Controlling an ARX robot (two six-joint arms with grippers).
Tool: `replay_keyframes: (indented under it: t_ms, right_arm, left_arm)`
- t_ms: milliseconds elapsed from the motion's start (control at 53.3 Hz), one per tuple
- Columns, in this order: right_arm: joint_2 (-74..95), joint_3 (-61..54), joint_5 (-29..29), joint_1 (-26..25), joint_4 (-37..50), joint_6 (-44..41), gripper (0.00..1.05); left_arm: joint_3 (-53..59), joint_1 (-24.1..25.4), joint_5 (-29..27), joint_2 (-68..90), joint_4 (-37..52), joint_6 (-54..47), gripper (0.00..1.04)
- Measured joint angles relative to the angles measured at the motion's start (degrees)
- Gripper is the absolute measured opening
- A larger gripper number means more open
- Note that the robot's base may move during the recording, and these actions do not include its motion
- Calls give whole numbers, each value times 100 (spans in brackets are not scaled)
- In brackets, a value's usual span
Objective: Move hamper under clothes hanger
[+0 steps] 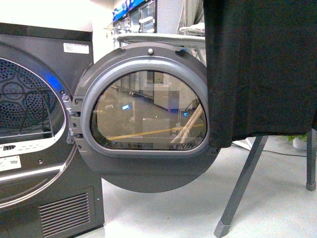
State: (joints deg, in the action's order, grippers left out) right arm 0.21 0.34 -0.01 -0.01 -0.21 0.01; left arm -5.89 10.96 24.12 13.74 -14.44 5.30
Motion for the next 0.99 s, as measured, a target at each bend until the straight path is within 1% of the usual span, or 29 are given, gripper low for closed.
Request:
replay_keyframes:
  t_ms: [113, 994]
  right_arm:
    - [0, 0, -7, 0, 0, 0, 97]
    - [0, 0, -9, -2, 0, -2, 97]
  left_arm:
    - [-22, 90, 15, 37, 44, 50, 98]
    - [-31, 39, 15, 35, 20, 66, 98]
